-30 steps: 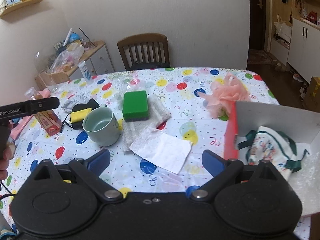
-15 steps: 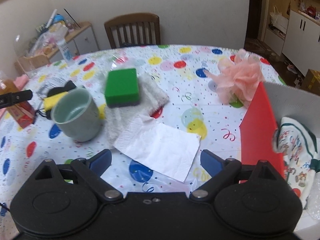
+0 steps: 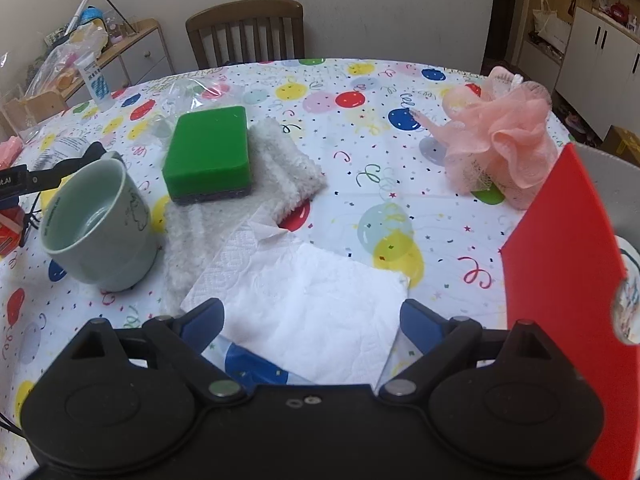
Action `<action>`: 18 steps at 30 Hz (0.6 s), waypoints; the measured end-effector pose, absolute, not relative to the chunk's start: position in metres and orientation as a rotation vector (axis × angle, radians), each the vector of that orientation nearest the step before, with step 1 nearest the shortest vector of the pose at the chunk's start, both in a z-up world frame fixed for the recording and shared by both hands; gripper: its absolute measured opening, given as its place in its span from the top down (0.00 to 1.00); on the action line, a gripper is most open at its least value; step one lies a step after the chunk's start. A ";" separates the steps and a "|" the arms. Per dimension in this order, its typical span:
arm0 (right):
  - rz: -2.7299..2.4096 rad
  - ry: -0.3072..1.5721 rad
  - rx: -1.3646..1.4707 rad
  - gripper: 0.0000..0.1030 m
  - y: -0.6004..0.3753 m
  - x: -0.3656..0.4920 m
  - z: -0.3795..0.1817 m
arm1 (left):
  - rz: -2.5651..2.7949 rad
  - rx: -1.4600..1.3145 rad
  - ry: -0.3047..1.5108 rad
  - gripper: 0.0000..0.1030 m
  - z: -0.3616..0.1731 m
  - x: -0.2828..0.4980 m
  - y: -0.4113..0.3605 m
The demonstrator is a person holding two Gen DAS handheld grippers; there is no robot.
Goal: Organize soft objects
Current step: 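Grasp the yellow sponge with the left tool while the right tool grasps the white tissue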
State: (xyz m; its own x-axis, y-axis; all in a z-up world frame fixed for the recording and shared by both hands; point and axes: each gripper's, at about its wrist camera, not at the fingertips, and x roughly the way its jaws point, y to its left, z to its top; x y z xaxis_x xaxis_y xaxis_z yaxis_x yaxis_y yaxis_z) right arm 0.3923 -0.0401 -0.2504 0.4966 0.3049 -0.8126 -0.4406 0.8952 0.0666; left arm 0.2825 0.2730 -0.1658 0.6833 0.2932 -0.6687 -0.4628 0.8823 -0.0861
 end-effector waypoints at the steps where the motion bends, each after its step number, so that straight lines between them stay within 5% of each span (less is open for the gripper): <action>1: 0.449 0.954 -0.152 0.08 -0.040 0.394 -0.252 | 0.428 -0.257 0.707 0.01 -0.168 0.285 0.274; 18: 0.410 0.981 -0.161 0.10 -0.034 0.399 -0.269 | 0.446 -0.283 0.748 0.02 -0.196 0.304 0.284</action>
